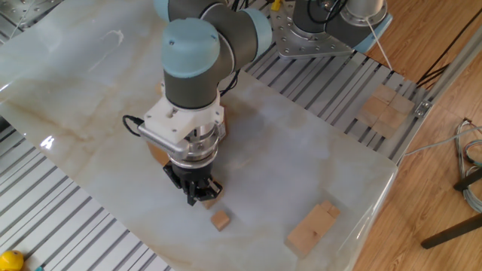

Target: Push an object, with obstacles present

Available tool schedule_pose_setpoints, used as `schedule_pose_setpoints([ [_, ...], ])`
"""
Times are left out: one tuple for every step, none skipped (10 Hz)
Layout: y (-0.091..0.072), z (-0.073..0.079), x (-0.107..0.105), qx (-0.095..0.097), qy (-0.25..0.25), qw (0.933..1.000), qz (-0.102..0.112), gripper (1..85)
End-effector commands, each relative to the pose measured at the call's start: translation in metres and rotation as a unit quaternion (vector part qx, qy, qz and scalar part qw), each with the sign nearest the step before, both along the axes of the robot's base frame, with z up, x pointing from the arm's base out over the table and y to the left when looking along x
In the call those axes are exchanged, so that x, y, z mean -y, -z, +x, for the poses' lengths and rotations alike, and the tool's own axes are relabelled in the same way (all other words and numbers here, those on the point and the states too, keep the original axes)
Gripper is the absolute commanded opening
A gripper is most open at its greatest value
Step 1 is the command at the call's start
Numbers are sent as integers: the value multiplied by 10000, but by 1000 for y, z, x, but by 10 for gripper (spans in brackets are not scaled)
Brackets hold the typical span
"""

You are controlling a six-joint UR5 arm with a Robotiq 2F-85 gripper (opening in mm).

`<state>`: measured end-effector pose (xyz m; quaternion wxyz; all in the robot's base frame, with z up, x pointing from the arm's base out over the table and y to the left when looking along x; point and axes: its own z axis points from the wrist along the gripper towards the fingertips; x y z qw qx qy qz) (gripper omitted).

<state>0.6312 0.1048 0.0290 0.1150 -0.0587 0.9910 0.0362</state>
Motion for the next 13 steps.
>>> schedule_pose_setpoints([
  [-1, 2, -3, 19, -52, 10000, 30, 13],
  [1, 2, -6, 24, -21, 10000, 37, 13],
  [1, -3, -12, 20, 31, 9999, 103, 13],
  [1, -12, -16, 6, 97, 9999, 119, 13],
  [0, -20, -17, 3, 134, 9999, 105, 13],
  [0, -28, -17, 1, 164, 9998, 111, 13],
  [-1, -38, -17, 11, 217, 9997, 124, 13],
  [-2, -46, -17, 33, 242, 9996, 114, 13],
  [-2, -44, -14, 73, 237, 9997, 60, 13],
  [-2, -41, -13, 140, 167, 9998, 28, 13],
  [-3, -41, -15, 147, 71, 9999, 42, 13],
  [-3, -41, -16, 146, -4, 9999, 39, 13],
  [-2, -36, -16, 115, 1, 9999, 18, 13],
])
